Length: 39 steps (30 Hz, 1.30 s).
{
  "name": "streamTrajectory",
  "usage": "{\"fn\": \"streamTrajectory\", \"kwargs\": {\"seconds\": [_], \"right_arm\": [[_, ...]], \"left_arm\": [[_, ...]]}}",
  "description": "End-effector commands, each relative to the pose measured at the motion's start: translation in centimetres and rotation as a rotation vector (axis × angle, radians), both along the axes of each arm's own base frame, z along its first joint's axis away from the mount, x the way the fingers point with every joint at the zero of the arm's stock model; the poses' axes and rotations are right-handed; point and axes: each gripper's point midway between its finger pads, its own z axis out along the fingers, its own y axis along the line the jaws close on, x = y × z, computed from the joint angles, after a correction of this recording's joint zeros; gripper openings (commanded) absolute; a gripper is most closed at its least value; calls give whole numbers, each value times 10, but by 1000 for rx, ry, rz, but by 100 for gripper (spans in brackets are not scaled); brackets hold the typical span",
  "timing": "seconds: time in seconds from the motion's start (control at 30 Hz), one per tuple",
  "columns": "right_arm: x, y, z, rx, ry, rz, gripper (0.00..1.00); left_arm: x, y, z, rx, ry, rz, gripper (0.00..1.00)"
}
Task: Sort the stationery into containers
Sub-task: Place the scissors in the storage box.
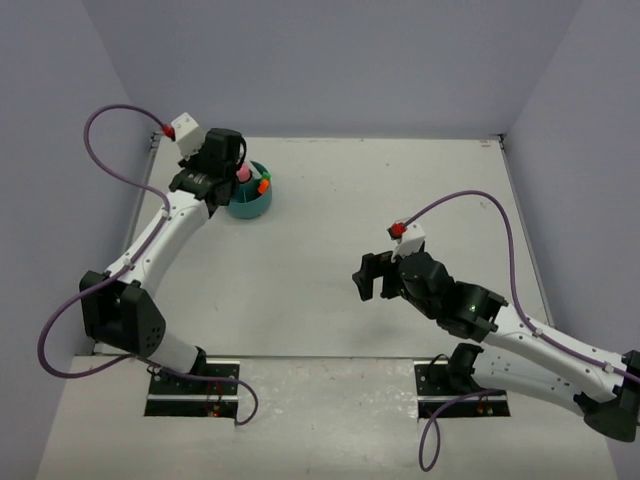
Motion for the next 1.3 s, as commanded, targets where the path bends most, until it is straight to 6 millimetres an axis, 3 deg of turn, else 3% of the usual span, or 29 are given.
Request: {"fn": "streamTrajectory", "kwargs": {"seconds": [0.0,0.23,0.5,0.73,0.77,0.9,1.0,1.13,1.27], "right_arm": [[5,2,5,20,-25,2,99],[4,3,2,13,-19,10,99],[2,4,1,18,-16,21,99],[2,7,-3,7,-6,37,99],[2,7,-3,6,-5,37,99],[2,8,-4,0,-5,44,99],[3,9,-6,-7,-1,44,99],[4,9,-9,-24,5,38,99],[9,3,-6,-19,-15,-7,99]], "left_arm": [[11,11,2,0,-44,120,0],[23,5,-23,-46,-39,155,0],[40,3,-34,-44,-56,180,0],[40,4,-46,-39,-51,202,0],[38,5,-50,-46,-44,215,5],[29,6,-61,-71,-30,231,46],[25,4,-58,-97,-41,224,59],[21,-1,-36,-145,-78,184,69],[3,-9,16,-211,-167,65,90]]}}
